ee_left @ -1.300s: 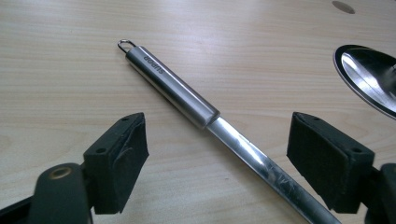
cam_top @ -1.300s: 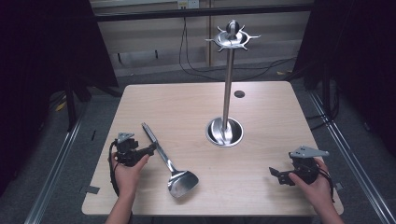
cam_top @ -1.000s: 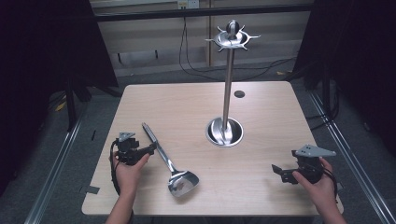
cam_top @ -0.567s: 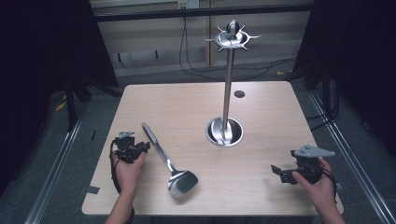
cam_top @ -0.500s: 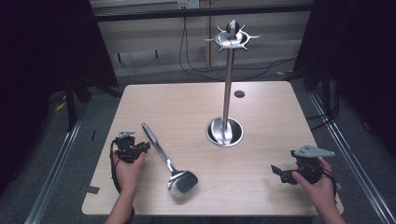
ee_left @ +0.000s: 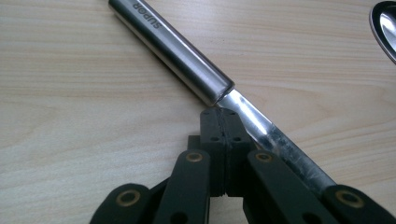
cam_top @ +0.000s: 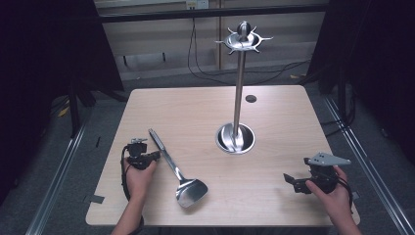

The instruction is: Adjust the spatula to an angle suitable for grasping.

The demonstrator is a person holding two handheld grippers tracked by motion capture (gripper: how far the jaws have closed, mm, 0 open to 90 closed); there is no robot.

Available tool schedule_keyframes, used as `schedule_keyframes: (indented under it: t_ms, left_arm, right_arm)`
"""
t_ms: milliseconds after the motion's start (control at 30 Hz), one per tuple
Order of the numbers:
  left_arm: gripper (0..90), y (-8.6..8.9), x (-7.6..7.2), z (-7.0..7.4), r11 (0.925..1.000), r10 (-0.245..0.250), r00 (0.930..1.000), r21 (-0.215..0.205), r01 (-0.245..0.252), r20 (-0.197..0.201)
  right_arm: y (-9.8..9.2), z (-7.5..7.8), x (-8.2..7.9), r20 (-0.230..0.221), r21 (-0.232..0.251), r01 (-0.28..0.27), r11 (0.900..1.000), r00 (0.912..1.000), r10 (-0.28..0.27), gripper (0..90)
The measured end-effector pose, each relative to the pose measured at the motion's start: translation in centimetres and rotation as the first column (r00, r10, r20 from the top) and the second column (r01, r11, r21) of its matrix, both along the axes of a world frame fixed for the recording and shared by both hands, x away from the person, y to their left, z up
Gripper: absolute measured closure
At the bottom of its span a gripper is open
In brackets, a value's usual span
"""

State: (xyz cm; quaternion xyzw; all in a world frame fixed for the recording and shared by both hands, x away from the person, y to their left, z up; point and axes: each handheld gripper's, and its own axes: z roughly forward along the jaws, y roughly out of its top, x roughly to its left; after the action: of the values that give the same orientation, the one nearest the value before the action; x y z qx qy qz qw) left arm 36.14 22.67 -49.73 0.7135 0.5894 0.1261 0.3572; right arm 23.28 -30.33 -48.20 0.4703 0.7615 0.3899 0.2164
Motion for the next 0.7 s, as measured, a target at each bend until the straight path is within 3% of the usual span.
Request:
schedule_keyframes:
  t_ms: [133, 400, 600, 700]
  left_arm:
    - [89.3, -0.5, 0.5, -0.4, 0.9997, 0.012, 0.9999, -0.02, -0.012, 0.001]
    - [89.8, -1.1, 0.9, -0.3, 0.9997, -0.022, 0.9996, -0.009, 0.022, -0.015]
    - [90.0, -1.6, 1.5, -0.3, 0.9989, -0.008, 0.9995, -0.046, 0.006, -0.031]
    - [90.0, -1.9, 1.7, -0.3, 0.9992, -0.018, 0.9992, -0.035, 0.016, -0.035]
  right_arm:
    - [-0.1, 0.0, 0.0, -0.004, 0.013, 0.006, 1.0, 1.0, -0.006, 2.0]
    - [-0.5, -0.1, 0.1, 0.0, 0.017, 0.009, 1.0, 1.0, -0.009, 2.0]
    - [-0.4, 0.0, 0.0, -0.004, 0.022, 0.01, 1.0, 0.9999, -0.009, 2.1]
    - [-0.3, -0.1, 0.0, -0.006, 0.018, 0.002, 1.0, 1.0, -0.002, 2.0]
